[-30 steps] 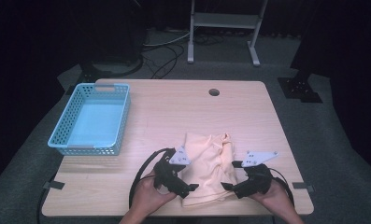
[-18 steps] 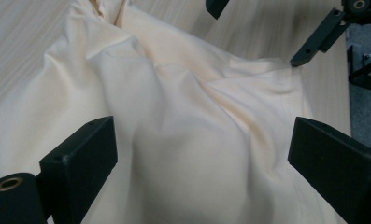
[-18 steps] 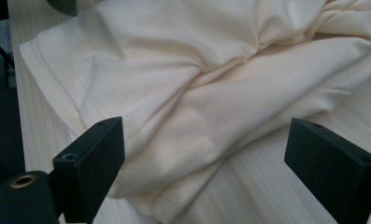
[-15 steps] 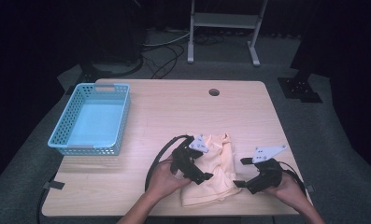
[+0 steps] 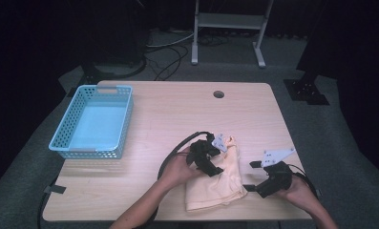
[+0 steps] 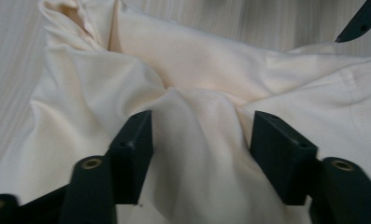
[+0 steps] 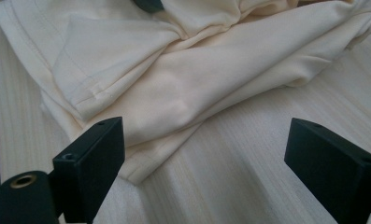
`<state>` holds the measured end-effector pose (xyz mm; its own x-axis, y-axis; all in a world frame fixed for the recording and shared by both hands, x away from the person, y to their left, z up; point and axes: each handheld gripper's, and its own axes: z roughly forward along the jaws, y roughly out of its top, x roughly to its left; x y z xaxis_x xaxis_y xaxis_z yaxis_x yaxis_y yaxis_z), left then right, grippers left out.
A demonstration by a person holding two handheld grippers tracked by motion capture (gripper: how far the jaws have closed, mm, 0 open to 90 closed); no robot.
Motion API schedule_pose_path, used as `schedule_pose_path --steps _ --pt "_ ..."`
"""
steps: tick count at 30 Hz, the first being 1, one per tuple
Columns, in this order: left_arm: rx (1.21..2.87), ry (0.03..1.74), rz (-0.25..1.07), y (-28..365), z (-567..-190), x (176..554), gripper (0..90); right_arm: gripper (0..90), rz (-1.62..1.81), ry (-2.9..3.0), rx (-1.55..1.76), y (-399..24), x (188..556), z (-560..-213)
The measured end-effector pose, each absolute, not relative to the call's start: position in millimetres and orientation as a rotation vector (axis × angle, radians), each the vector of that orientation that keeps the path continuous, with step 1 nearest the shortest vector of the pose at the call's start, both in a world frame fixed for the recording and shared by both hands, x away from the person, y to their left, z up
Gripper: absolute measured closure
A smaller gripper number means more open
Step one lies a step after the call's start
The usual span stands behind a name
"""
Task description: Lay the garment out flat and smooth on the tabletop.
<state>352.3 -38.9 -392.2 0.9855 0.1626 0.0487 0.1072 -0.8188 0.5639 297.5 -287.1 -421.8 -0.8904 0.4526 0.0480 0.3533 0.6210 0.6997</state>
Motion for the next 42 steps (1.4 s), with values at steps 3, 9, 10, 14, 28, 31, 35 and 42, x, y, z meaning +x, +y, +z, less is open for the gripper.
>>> schedule_pose_path --steps 3,9,10,14,28,31,35,42 --pt "2.593 0.155 0.131 -45 -397 354 49.4 11.7 1.121 2.705 0.677 -286 297 -424" --pt "2.626 0.131 0.094 -49 -404 356 71.7 11.7 1.12 2.706 0.694 -286 294 -426" --pt "2.623 0.131 0.089 -49 -404 357 74.1 11.7 1.117 2.706 0.693 -287 294 -427" --pt "2.625 0.108 0.068 -48 -403 358 84.1 11.7 1.114 2.713 0.705 -287 294 -429" --pt "2.555 0.09 0.057 -32 -377 358 86.1 11.7 1.086 2.726 0.701 -290 296 -426" --pt "2.548 0.09 0.063 -25 -372 358 86.1 11.7 1.084 2.722 0.708 -292 296 -425" --pt "2.538 0.096 0.088 -9 -363 355 86.1 11.7 1.071 2.726 0.717 -292 297 -425" --pt "2.528 0.122 0.135 19 -347 349 86.0 11.7 1.041 2.741 0.703 -284 299 -424"
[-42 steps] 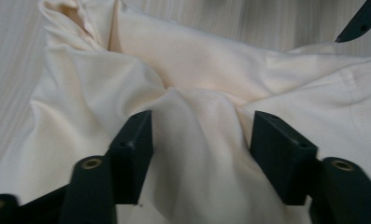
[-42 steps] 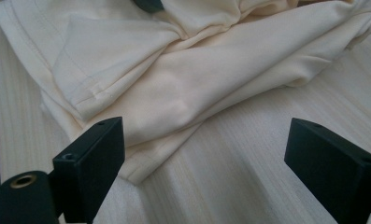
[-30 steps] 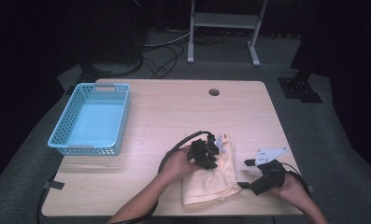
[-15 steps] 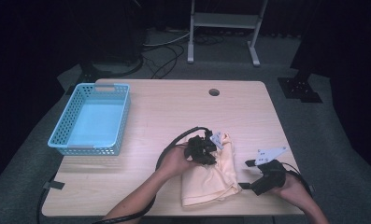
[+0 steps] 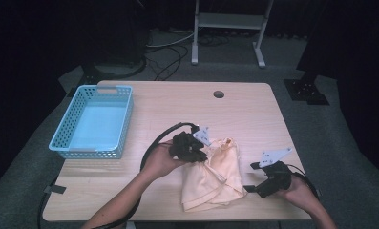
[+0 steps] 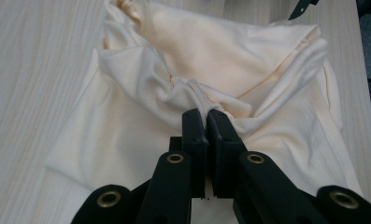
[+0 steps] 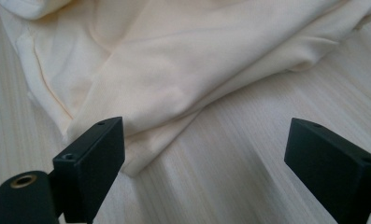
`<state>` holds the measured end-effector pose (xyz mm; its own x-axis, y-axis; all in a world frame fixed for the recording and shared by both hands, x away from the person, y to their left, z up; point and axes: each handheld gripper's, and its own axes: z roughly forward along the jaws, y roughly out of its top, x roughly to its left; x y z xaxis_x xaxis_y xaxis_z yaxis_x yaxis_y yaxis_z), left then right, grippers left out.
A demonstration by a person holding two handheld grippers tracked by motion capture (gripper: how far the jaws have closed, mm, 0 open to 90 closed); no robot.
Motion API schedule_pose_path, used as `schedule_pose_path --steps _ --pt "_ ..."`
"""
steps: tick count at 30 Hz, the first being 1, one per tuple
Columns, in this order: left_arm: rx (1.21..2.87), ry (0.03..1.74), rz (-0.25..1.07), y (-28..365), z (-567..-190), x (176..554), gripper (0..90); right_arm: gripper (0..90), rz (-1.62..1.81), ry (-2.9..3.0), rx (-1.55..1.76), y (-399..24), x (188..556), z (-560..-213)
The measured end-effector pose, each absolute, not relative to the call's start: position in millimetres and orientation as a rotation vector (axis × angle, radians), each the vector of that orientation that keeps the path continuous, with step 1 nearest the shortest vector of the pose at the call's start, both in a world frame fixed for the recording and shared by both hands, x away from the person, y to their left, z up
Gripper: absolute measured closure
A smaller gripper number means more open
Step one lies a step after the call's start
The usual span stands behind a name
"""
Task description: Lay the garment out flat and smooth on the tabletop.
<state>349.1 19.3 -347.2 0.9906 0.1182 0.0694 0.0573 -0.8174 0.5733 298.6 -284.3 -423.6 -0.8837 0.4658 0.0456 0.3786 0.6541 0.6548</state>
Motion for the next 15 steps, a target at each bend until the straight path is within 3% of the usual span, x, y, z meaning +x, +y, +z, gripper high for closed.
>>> schedule_pose_path --steps 15 --pt "2.595 0.236 0.177 84 -356 344 85.8 11.7 0.997 2.767 0.68 -269 298 -423"
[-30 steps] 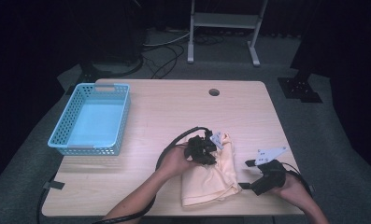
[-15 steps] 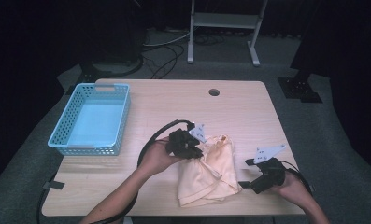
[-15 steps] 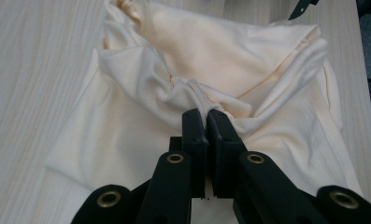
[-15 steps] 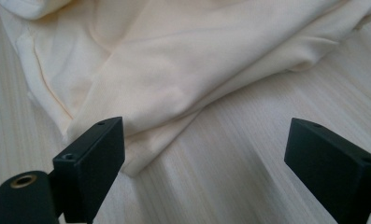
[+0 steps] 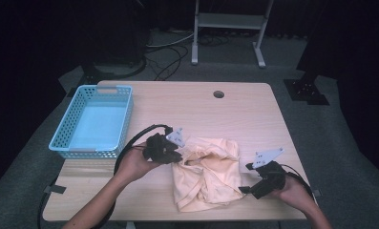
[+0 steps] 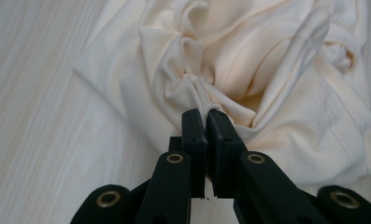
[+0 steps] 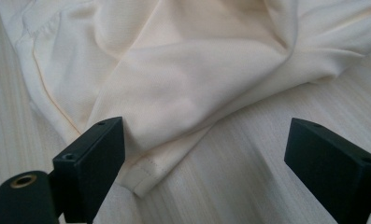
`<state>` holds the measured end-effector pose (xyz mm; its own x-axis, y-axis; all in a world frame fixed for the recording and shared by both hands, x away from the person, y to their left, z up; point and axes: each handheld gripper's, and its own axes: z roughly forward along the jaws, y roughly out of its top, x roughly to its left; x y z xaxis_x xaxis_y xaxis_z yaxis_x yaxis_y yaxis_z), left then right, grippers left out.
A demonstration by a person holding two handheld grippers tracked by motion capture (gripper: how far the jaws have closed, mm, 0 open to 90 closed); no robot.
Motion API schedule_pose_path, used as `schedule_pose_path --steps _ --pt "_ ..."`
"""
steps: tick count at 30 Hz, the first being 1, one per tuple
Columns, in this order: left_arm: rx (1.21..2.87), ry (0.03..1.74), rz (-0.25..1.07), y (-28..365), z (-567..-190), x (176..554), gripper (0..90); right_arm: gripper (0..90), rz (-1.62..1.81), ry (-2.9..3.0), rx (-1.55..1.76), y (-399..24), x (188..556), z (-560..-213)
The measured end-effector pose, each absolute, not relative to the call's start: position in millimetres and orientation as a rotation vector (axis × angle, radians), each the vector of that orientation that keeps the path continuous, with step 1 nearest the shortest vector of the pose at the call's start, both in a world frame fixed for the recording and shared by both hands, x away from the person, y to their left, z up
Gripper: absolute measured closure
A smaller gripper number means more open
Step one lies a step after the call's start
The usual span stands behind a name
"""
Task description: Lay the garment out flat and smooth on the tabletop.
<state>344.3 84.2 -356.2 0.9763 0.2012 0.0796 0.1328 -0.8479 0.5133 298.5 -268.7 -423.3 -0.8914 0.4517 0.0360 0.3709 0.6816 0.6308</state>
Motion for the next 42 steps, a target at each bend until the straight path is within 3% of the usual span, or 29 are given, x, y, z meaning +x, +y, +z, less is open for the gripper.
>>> schedule_pose_path --steps 12,15,17,18,19,21,23,26,42 --pt "2.741 0.289 0.16 98 -401 350 85.4 11.7 0.977 2.773 0.68 -265 299 -422" --pt "2.715 0.31 0.132 99 -403 353 84.8 11.7 0.976 2.772 0.683 -265 299 -422" --pt "2.695 0.331 0.122 100 -402 355 79.3 11.7 0.982 2.773 0.686 -265 299 -423" --pt "2.685 0.327 0.119 102 -400 356 70.9 11.7 0.984 2.774 0.683 -266 299 -423" --pt "2.664 0.346 0.119 102 -398 355 70.9 11.7 0.984 2.774 0.683 -266 299 -423" --pt "2.617 0.368 0.105 102 -393 356 58.3 11.7 0.984 2.775 0.684 -267 299 -423" --pt "2.583 0.366 0.103 99 -387 356 55.4 11.7 0.985 2.775 0.684 -268 299 -424" --pt "2.536 0.346 0.088 88 -378 356 49.2 11.7 0.996 2.774 0.68 -270 300 -424" --pt "2.53 0.121 0.05 -20 -377 360 45.1 11.7 1.022 2.782 0.645 -283 298 -427"
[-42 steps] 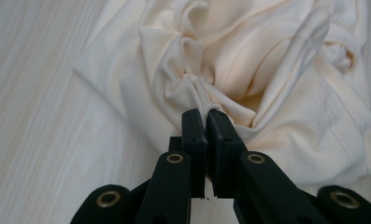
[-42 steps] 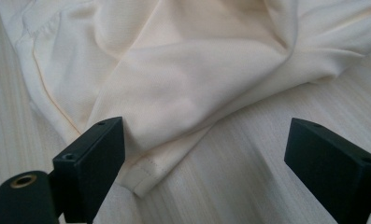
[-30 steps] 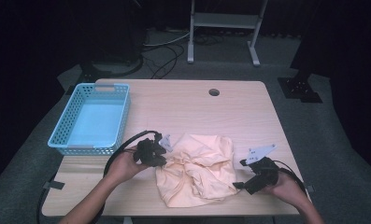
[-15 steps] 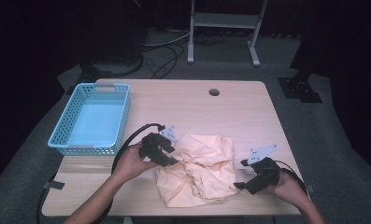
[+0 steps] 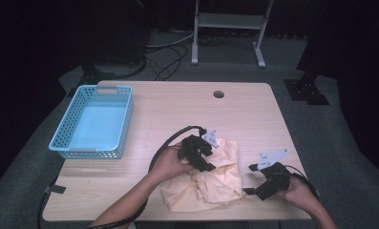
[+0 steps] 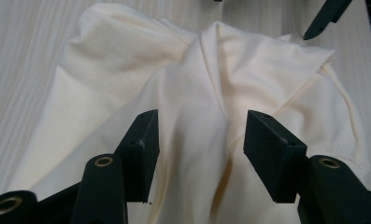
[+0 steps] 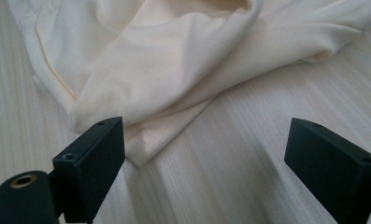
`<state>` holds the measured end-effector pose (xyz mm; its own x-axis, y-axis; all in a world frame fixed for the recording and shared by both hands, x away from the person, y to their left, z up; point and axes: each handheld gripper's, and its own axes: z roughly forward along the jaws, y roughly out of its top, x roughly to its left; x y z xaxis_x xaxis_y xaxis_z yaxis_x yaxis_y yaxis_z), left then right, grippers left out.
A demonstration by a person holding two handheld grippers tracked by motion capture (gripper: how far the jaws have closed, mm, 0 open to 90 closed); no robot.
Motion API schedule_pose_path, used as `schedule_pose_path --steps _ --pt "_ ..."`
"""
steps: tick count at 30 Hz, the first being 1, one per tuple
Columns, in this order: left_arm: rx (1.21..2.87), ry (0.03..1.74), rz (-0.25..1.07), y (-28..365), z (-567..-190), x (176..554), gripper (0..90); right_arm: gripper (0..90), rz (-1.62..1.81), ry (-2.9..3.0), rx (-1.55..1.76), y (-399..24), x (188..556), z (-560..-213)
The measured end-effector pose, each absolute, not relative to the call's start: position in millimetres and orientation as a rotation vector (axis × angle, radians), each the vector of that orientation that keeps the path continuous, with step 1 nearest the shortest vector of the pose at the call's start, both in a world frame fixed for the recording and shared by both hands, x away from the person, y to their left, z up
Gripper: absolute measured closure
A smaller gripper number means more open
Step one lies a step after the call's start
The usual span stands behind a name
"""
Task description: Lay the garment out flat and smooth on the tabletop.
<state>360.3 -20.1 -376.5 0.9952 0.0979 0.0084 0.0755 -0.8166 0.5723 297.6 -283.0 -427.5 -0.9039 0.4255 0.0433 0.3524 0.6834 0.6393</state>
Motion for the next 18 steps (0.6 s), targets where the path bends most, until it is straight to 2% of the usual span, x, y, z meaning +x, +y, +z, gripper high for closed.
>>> schedule_pose_path --steps 9,13,16,17,18 --pt "2.586 0.066 0.058 -56 -388 364 50.8 11.7 1.024 2.78 0.636 -291 298 -428" --pt "2.616 0.04 0.072 -65 -391 364 56.5 11.7 1.027 2.776 0.64 -293 298 -427" --pt "2.631 0.037 0.078 -66 -394 366 64.9 11.7 1.032 2.774 0.638 -293 298 -428" --pt "2.634 0.037 0.075 -65 -395 367 69.7 11.7 1.032 2.774 0.636 -293 298 -428" --pt "2.638 0.037 0.065 -64 -396 367 78.6 11.7 1.032 2.774 0.636 -293 297 -428"
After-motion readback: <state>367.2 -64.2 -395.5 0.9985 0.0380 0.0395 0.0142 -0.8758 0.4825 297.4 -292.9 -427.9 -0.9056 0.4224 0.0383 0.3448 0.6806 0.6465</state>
